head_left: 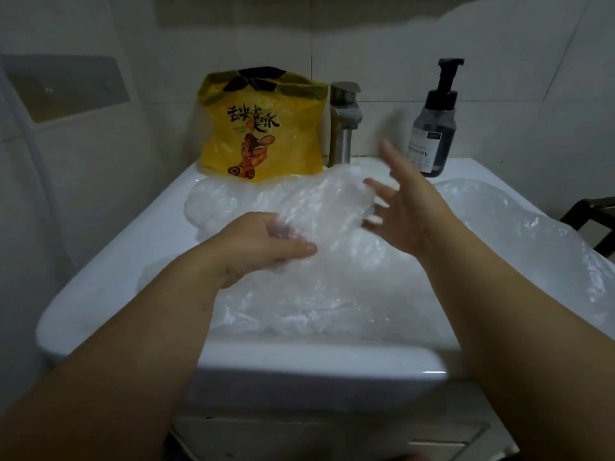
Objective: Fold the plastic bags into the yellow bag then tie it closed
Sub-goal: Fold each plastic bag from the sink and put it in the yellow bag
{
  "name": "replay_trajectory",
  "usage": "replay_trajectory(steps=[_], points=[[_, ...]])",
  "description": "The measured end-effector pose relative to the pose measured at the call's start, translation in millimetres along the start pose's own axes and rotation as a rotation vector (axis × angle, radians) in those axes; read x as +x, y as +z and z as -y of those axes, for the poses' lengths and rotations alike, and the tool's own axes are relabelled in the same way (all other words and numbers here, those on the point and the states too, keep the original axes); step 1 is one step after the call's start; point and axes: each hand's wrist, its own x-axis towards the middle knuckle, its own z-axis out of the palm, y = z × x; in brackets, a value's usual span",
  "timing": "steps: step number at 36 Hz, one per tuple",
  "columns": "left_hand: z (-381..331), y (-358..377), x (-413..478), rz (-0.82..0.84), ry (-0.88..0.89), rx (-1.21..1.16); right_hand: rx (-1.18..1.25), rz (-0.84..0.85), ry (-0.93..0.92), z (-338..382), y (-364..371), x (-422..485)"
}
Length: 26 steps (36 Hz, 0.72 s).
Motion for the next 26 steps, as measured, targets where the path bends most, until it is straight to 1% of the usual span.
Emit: replay_trajectory(steps=[2, 4, 7, 9, 11, 12, 13, 15, 17, 19, 21, 24, 26], points=[[-2, 3, 1, -0.032, -0.006, -0.137, -0.012, 0.064, 0.123, -2, 4, -4], [-5, 7, 3, -0.077, 0.015, -0.242, -0.047, 0.161, 0.228, -9, 11, -7], [-10, 9, 3, -0.12, 0.082, -0.35, -0.076, 0.239, 0.375, -22, 21, -7], [-12, 10, 2, -0.116, 0.107, -0.391, -0.084, 0.28, 0.431, -28, 24, -5], [-13, 11, -1, -0.071, 0.107, -0.418, -0.068, 0.31, 0.394, -29, 26, -3], [-13, 12, -1, -0.046, 0.094, -0.418, -0.053, 0.282, 0.324, -28, 28, -2], [-12, 13, -1, -0.028, 0.073, -0.408, -0.012, 0.218, 0.244, -27, 29, 1], [-10, 13, -1, 0.0, 0.015, -0.398, 0.107, 0.12, 0.095, -22, 26, 3], [-9, 12, 0, 0.003, -0.024, -0.384, 0.211, 0.137, -0.028, -15, 23, 2], [-9, 11, 1, -0.005, -0.017, -0.379, 0.266, 0.184, -0.091, -11, 19, 1], [-11, 12, 2, -0.024, 0.029, -0.413, 0.21, 0.232, -0.034, -14, 16, 2], [-12, 13, 2, -0.033, 0.051, -0.473, -0.125, 0.422, 0.15, -26, 19, 2], [-14, 14, 0, 0.026, 0.04, -0.432, -0.307, 0.483, 0.224, -37, 24, 2]])
